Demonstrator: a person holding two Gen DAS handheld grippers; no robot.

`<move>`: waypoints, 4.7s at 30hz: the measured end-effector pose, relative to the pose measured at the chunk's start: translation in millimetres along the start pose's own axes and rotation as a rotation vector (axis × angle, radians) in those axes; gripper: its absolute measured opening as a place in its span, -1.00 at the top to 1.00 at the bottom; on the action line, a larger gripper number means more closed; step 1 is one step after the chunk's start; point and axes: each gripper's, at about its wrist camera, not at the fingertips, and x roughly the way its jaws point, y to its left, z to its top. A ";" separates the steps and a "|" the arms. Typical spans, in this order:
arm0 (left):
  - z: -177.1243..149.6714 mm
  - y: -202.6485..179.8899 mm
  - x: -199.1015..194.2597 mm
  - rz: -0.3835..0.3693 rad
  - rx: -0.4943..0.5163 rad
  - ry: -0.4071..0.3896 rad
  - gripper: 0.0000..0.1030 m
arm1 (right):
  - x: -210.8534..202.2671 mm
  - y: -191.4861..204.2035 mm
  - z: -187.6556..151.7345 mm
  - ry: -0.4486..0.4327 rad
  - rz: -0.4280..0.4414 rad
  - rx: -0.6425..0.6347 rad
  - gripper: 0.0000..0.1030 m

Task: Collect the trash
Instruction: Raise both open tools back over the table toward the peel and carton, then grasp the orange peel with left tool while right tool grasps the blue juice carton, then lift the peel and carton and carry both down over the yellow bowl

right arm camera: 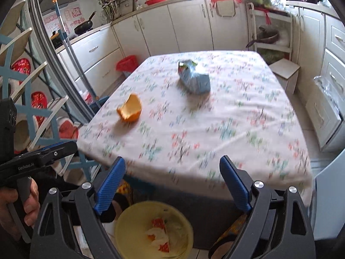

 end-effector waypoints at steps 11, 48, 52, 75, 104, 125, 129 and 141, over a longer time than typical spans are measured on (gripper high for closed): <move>43.3 -10.5 34.1 -0.006 -0.029 0.008 -0.56 | 14.0 -11.7 50.6 -0.062 -0.032 -0.040 -0.73; 89.4 -14.7 145.1 -0.007 -0.028 0.115 0.71 | 157.5 -39.0 132.1 0.152 -0.113 -0.060 -0.80; 99.6 -19.9 140.9 -0.017 -0.006 0.059 0.73 | 167.5 -39.5 133.7 0.176 -0.110 -0.053 -0.80; 84.4 -24.2 143.5 0.044 0.048 0.097 0.07 | 182.1 -38.4 130.4 0.197 -0.080 -0.053 -0.41; 76.8 -39.9 141.3 0.013 0.154 0.128 0.86 | 175.6 -32.0 123.5 0.206 0.005 -0.041 -0.07; 75.6 -21.0 83.1 -0.027 0.028 -0.045 0.89 | 92.1 -44.3 106.4 0.063 0.181 0.183 -0.06; 73.5 -20.8 70.7 -0.032 0.028 -0.074 0.89 | 75.2 -43.1 98.9 0.021 0.183 0.179 -0.06; 53.0 -29.7 49.6 -0.031 0.055 -0.104 0.88 | 39.0 -36.0 73.2 -0.046 0.167 0.146 -0.06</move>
